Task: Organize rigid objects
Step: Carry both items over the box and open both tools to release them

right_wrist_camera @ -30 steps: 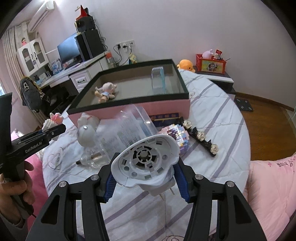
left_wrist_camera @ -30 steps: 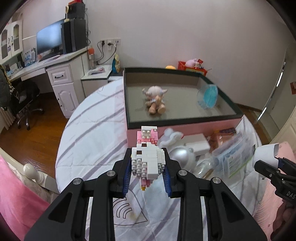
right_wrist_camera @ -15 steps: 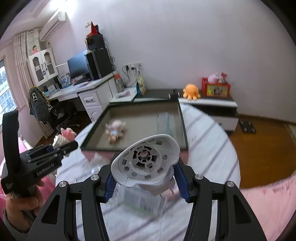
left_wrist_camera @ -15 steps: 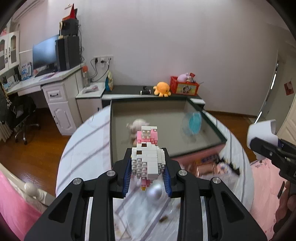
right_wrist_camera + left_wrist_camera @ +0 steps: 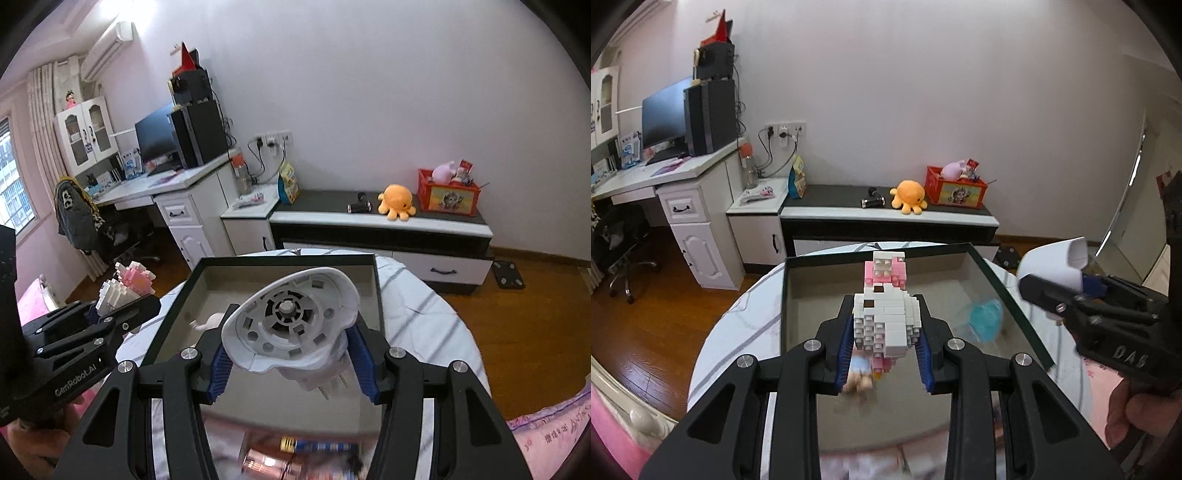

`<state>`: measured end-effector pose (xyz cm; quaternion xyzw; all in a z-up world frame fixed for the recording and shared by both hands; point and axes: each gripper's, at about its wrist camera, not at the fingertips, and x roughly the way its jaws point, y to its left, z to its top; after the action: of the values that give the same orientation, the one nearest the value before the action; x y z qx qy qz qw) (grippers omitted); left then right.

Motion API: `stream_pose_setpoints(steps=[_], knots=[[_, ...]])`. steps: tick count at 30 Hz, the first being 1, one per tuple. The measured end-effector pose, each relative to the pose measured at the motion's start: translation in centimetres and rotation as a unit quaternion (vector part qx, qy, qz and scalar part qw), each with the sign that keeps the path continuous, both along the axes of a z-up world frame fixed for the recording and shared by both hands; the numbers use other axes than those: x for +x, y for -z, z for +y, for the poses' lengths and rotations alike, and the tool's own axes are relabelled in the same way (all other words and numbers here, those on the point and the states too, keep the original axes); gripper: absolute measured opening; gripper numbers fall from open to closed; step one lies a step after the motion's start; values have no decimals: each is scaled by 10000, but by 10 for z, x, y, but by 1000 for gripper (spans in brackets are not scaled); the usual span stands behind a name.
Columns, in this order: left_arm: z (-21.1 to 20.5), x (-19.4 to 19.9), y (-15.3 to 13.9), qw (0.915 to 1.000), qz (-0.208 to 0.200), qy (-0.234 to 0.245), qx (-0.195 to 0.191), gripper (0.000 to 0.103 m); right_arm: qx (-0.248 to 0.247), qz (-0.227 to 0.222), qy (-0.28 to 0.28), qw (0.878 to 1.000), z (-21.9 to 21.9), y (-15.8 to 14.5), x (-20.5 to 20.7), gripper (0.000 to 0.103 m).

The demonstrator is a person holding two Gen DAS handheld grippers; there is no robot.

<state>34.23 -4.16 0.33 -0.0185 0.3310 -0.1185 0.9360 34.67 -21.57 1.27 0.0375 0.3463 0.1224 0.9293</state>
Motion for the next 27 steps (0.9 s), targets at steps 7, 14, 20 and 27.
stream_pose_setpoints(steps=[7, 14, 20, 27], knots=[[-10, 75, 35, 9987, 491, -46, 95, 29, -61, 559, 39, 9984, -1, 33, 72, 56], [-14, 106, 64, 9961, 867, -40, 129, 30, -209, 1011, 113, 9946, -4, 62, 111, 56], [-14, 116, 75, 9942, 1069, -22, 130, 30, -223, 1212, 98, 9923, -3, 73, 117, 57], [-10, 104, 66, 9947, 950, -201, 334, 77, -248, 1223, 147, 9921, 0, 70, 110, 82]])
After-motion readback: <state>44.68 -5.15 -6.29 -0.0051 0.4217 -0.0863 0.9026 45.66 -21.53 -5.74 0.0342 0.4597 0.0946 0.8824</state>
